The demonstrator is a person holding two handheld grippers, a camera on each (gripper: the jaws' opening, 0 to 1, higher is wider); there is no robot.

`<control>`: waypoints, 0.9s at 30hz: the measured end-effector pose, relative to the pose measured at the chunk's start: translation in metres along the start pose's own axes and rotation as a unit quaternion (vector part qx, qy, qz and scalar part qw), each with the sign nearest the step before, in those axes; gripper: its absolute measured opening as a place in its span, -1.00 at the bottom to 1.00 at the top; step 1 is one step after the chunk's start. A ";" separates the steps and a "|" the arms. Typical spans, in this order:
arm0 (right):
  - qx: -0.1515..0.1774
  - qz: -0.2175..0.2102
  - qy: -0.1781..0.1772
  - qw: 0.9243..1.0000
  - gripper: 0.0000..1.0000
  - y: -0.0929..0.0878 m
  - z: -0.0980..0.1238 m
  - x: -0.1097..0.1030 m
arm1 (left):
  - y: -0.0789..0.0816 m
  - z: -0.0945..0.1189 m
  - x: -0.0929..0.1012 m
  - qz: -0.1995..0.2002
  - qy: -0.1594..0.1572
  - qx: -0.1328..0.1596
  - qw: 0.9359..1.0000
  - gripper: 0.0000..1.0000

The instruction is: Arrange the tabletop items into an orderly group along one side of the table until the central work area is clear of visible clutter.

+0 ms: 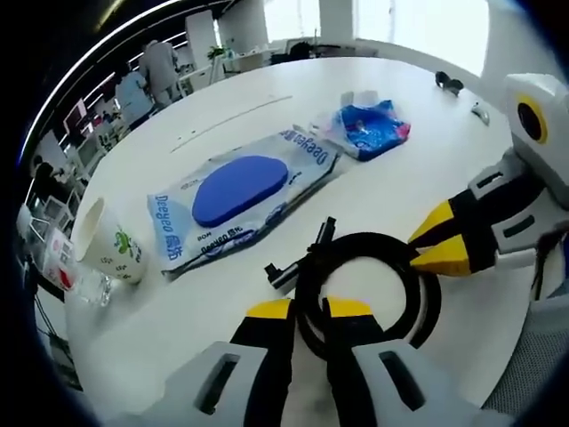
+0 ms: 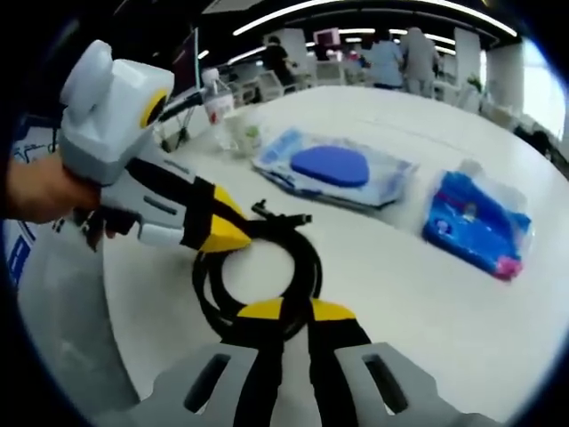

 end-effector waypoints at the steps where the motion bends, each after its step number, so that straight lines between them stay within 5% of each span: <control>1: 0.002 0.004 -0.004 1.000 -0.82 0.001 0.000 0.001 | 0.000 0.001 0.000 -0.002 -0.002 0.000 1.000 -0.73; 5: 0.018 0.012 -0.002 1.000 -0.68 0.005 0.003 0.001 | 0.007 0.005 -0.001 -0.035 0.002 0.008 0.999 -0.61; 20: 0.071 0.044 -0.007 0.996 0.03 0.018 0.009 -0.004 | 0.010 0.031 -0.009 -0.061 0.026 0.028 0.997 -0.40; 27: 0.093 0.042 -0.007 0.995 0.36 0.023 0.010 -0.005 | 0.004 0.040 -0.012 -0.079 0.036 0.031 0.996 -0.15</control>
Point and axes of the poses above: the point that each gripper's makers call its tool centre point, and the gripper's own axes: z roughly backward along the fingers, x roughly to its right, y roughly out of its top, the point moved 8 cm from there along z, roughly backward along the fingers, and after that the axes turned 3 degrees about x, right-handed, at the moved point
